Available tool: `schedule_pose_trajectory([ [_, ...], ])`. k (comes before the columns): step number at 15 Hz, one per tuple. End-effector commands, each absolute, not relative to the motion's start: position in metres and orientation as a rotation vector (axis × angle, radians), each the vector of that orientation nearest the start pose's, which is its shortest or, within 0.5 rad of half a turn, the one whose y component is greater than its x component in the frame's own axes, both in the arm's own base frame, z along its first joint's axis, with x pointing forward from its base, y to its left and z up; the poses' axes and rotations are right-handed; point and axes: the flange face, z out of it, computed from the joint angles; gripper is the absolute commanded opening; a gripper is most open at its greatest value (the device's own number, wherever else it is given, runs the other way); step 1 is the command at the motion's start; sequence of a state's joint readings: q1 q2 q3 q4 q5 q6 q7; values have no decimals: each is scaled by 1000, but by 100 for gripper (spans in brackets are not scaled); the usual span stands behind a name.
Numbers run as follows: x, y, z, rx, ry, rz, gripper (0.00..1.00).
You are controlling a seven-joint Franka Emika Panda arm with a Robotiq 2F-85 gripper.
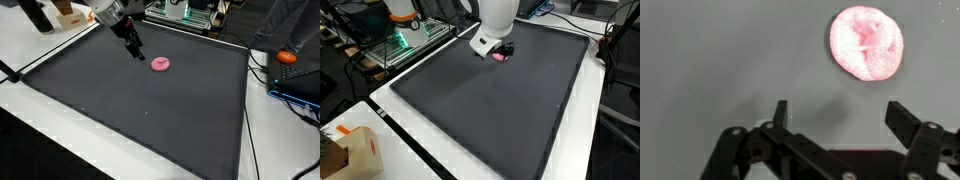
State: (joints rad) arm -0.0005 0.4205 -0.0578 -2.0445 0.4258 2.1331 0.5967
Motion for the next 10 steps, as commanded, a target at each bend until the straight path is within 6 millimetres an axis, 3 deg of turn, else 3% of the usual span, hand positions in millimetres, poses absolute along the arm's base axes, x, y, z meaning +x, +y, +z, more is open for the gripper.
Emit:
schedule_pose_trajectory([
  [1,534,-22,215,-2382,1519,563,100],
  [6,521,-29,211,-2130,1709,507,100],
  [10,515,-28,209,-2069,1735,477,100],
])
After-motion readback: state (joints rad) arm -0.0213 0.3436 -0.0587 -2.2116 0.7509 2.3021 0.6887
